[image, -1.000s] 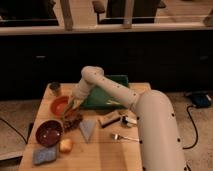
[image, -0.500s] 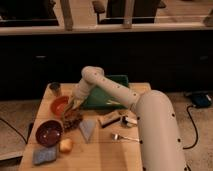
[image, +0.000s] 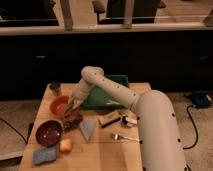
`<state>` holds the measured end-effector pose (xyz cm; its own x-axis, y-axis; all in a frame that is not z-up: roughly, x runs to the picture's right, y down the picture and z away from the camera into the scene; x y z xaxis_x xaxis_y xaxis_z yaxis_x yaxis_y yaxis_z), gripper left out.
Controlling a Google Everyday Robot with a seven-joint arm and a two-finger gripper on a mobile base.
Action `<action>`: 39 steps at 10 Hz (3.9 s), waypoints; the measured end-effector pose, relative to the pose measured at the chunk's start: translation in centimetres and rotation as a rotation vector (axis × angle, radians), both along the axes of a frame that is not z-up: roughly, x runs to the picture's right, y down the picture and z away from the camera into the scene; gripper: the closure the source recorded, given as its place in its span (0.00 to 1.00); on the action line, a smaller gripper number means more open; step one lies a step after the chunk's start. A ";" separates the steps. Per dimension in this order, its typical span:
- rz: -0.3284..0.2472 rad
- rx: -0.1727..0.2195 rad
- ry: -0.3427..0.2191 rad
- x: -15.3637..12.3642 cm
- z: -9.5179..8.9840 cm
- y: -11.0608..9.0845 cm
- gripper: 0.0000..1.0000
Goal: Place pepper in red bowl
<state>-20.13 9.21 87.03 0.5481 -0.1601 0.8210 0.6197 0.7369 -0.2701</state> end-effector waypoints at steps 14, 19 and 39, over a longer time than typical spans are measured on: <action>-0.091 0.032 0.016 -2.0 -2.3 -1.6 0.99; -0.103 0.036 0.007 -2.7 -2.5 -2.1 0.52; -0.079 0.046 -0.065 -1.9 -2.1 -2.0 0.20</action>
<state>-22.04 7.24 84.94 0.4779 -0.2386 0.8454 0.6913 0.6959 -0.1944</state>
